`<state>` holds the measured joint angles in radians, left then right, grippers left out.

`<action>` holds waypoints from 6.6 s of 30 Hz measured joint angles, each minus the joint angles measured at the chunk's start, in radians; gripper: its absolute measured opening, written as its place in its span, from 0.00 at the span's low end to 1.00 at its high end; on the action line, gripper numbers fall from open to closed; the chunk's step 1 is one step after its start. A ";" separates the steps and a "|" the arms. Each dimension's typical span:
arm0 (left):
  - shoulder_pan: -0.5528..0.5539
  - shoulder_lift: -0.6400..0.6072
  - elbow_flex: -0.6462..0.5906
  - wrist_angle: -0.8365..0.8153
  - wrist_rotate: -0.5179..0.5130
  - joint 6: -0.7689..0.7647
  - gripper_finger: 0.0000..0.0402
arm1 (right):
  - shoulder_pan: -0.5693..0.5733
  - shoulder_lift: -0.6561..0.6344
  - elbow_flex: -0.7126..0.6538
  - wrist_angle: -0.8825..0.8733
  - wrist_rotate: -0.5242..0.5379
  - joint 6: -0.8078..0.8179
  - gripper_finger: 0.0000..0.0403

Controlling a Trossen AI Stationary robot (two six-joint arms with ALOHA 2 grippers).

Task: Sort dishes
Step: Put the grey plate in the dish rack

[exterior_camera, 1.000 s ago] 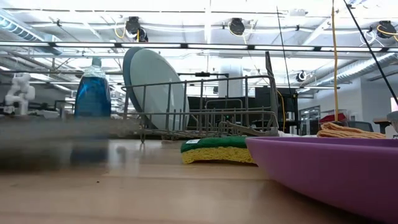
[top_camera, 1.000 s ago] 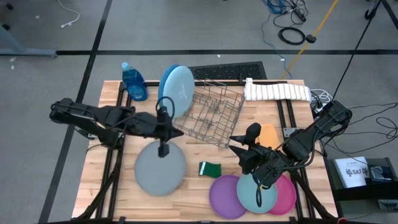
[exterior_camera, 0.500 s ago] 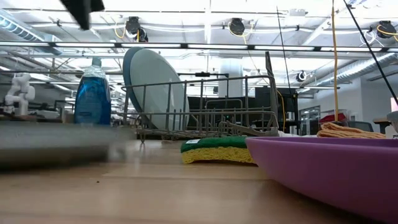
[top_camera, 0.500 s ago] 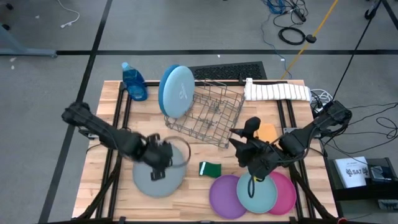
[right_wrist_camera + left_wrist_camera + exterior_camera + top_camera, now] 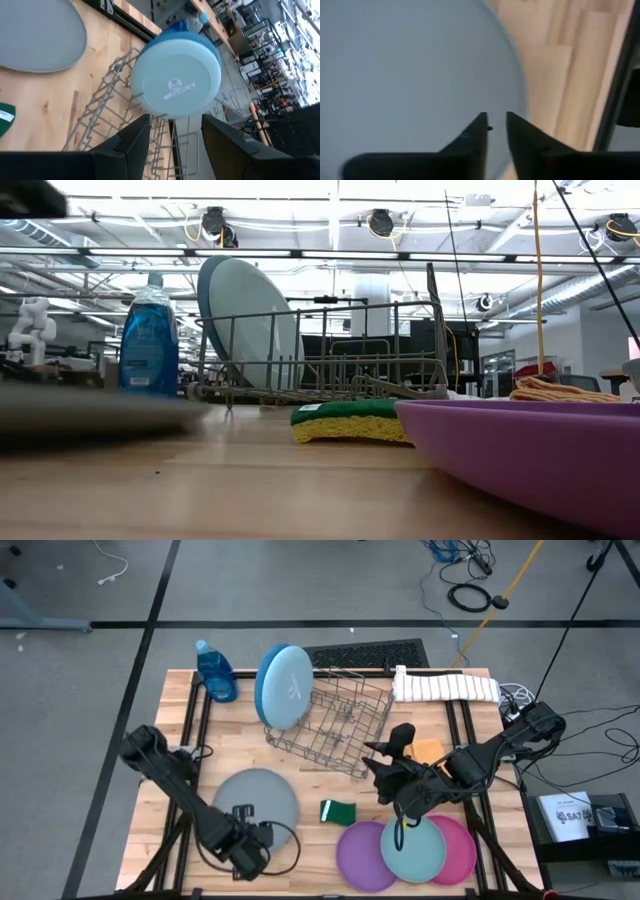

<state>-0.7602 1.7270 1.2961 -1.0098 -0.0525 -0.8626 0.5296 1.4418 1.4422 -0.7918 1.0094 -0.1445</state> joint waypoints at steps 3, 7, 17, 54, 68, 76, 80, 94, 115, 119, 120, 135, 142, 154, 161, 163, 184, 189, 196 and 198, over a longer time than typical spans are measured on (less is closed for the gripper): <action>-0.031 0.022 0.000 0.023 -0.009 -0.056 0.36 | -0.001 0.000 0.000 0.059 -0.019 -0.062 0.42; -0.068 0.061 0.000 0.084 -0.061 -0.098 0.55 | -0.001 0.000 0.000 0.125 -0.021 -0.131 0.42; -0.065 0.271 0.006 0.034 -0.068 -0.102 0.64 | -0.016 0.000 0.000 0.185 -0.022 -0.197 0.42; -0.001 -0.292 0.072 0.019 -0.182 0.031 0.00 | -0.046 0.017 0.000 0.191 -0.074 -0.209 0.42; 0.019 -0.611 0.125 0.348 -0.585 0.540 0.00 | -0.046 0.017 0.000 0.190 -0.073 -0.212 0.42; 0.186 -0.611 0.082 0.535 -0.650 0.720 0.00 | -0.046 0.017 0.000 0.192 -0.058 -0.222 0.42; 0.308 -0.601 0.037 0.603 -0.611 0.770 0.00 | -0.046 0.016 0.000 0.234 -0.009 -0.251 0.42; 0.729 -0.603 -0.283 0.948 -0.171 0.585 0.00 | -0.046 0.016 0.000 0.245 -0.017 -0.268 0.42; 1.061 -0.604 -0.496 1.112 0.174 0.371 0.00 | -0.046 0.016 0.000 0.237 -0.021 -0.268 0.42; 1.084 -0.604 -0.513 1.112 0.190 0.355 0.00 | -0.046 0.016 0.000 0.238 -0.021 -0.268 0.42; 1.090 -0.604 -0.515 1.111 0.192 0.346 0.00 | -0.046 0.016 0.000 0.238 -0.021 -0.268 0.42; 1.109 -0.530 -0.515 1.120 0.322 0.328 0.00 | -0.046 0.016 0.000 0.238 -0.021 -0.268 0.42; 1.120 -0.505 -0.515 1.161 0.330 0.329 0.00 | -0.046 0.016 0.000 0.238 -0.021 -0.267 0.42; 1.152 -0.536 -0.514 1.160 0.316 0.318 0.03 | -0.046 0.016 0.000 0.226 -0.127 -0.267 0.42; 1.152 -0.536 -0.512 1.194 0.275 0.312 0.03 | -0.079 0.021 0.000 0.226 -0.145 -0.244 0.42; 1.152 -0.536 -0.512 1.207 0.271 0.312 0.03 | -0.115 0.035 0.000 0.229 -0.191 -0.229 0.42; 1.151 -0.536 -0.510 1.212 0.272 0.323 0.03 | -0.420 0.243 0.000 0.509 -0.310 -0.149 0.42; 1.151 -0.536 -0.510 1.210 0.281 0.326 0.03 | -0.488 0.245 0.000 0.557 -0.309 -0.103 0.42; 1.151 -0.537 -0.510 1.210 0.291 0.349 0.03 | -0.576 0.245 0.000 0.571 -0.379 -0.099 0.42; 1.151 -0.537 -0.510 1.211 0.290 0.354 0.03 | -0.591 0.245 0.000 0.585 -0.390 -0.099 0.42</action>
<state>0.3904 1.1904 0.7860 0.2015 0.2380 -0.5082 -0.0612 1.6866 1.4418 -0.2069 0.6191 -0.2431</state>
